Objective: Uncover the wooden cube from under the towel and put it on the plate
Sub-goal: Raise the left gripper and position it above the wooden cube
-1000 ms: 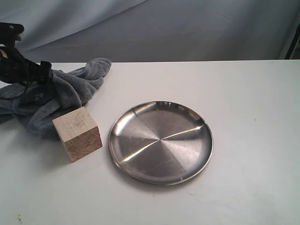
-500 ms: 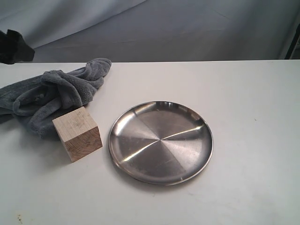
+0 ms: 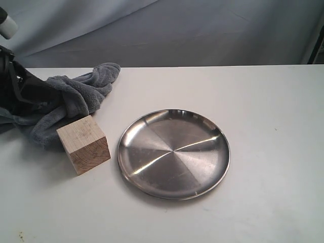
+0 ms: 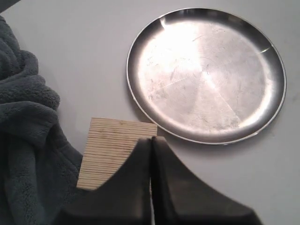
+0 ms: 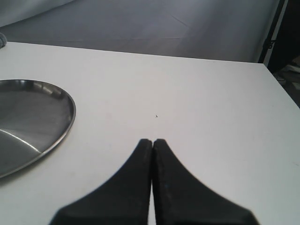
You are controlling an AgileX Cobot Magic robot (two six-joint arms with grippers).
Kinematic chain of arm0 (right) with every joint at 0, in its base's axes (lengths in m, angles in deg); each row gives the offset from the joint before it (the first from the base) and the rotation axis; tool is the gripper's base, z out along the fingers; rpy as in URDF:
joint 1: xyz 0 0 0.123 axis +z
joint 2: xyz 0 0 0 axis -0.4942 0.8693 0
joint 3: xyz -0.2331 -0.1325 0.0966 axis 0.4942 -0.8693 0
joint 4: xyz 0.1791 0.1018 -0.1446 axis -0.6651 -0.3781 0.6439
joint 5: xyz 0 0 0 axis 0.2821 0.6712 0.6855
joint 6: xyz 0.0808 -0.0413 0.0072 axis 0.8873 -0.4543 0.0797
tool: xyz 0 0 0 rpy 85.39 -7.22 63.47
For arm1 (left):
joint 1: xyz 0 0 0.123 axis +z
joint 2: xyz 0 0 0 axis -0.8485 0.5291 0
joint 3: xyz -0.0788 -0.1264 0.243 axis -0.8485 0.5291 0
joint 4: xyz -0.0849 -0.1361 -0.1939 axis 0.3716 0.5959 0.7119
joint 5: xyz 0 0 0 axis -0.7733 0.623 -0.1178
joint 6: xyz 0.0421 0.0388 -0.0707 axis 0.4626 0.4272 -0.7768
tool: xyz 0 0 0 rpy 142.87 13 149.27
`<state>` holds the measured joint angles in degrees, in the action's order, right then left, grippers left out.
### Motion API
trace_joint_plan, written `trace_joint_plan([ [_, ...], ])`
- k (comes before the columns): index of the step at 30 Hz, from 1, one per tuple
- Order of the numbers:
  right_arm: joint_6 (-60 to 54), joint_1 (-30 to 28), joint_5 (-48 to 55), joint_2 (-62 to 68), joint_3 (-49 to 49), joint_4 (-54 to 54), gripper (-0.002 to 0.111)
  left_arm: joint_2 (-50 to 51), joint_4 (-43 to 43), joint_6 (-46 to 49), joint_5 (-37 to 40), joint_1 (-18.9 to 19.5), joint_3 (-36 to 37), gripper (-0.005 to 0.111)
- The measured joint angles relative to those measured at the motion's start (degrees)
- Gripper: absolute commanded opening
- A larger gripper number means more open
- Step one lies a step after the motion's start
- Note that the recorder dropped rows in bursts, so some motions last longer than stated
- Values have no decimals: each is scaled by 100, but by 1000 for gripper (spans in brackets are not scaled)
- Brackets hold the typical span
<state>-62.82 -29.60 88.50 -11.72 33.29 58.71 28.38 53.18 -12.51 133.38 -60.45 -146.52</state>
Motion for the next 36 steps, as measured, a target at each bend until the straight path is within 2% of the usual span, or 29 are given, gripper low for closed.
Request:
trace_joint_plan([
  [9, 0, 0, 0, 0, 0, 0, 0, 537, 46, 48, 21, 0, 0, 1],
  [14, 0, 0, 0, 0, 0, 0, 0, 1011, 46, 72, -214, 0, 0, 12],
  [18, 0, 0, 0, 0, 0, 0, 0, 1123, 180, 346, -367, 0, 9, 31],
  [23, 0, 0, 0, 0, 0, 0, 0, 1133, 343, 804, -381, 0, 9, 79],
  [26, 0, 0, 0, 0, 0, 0, 0, 1145, 394, 869, -381, 0, 9, 100],
  [28, 0, 0, 0, 0, 0, 0, 0, 1201, 436, 828, -381, 0, 9, 105],
  [36, 0, 0, 0, 0, 0, 0, 0, 1316, 477, 812, -518, 0, 9, 105],
])
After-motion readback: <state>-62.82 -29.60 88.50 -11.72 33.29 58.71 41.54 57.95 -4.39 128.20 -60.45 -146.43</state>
